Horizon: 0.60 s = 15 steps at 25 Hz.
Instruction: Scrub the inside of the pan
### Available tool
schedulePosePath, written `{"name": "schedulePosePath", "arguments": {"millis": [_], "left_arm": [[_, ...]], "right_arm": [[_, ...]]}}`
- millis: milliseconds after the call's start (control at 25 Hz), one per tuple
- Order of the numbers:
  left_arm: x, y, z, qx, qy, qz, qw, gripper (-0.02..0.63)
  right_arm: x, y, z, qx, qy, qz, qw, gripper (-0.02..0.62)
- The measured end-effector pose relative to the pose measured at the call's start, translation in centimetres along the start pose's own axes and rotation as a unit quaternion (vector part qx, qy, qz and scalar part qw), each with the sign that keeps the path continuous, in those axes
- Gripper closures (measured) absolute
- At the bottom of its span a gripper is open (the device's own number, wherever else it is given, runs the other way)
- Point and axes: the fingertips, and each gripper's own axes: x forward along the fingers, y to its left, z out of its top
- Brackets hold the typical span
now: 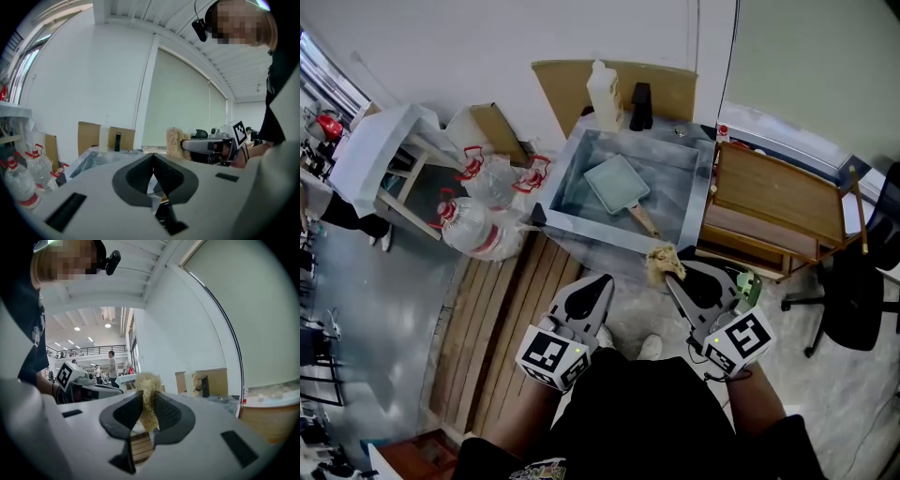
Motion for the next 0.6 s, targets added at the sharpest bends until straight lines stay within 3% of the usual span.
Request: {"name": "schedulePosePath", "arguments": {"millis": [600], "left_arm": [[1.9, 2.1, 0.5, -0.011, -0.011, 0.012, 0.9998, 0.597]], "right_arm": [[2.0, -1.6, 1.6, -0.016, -0.009, 0.004, 1.0, 0.517]]}}
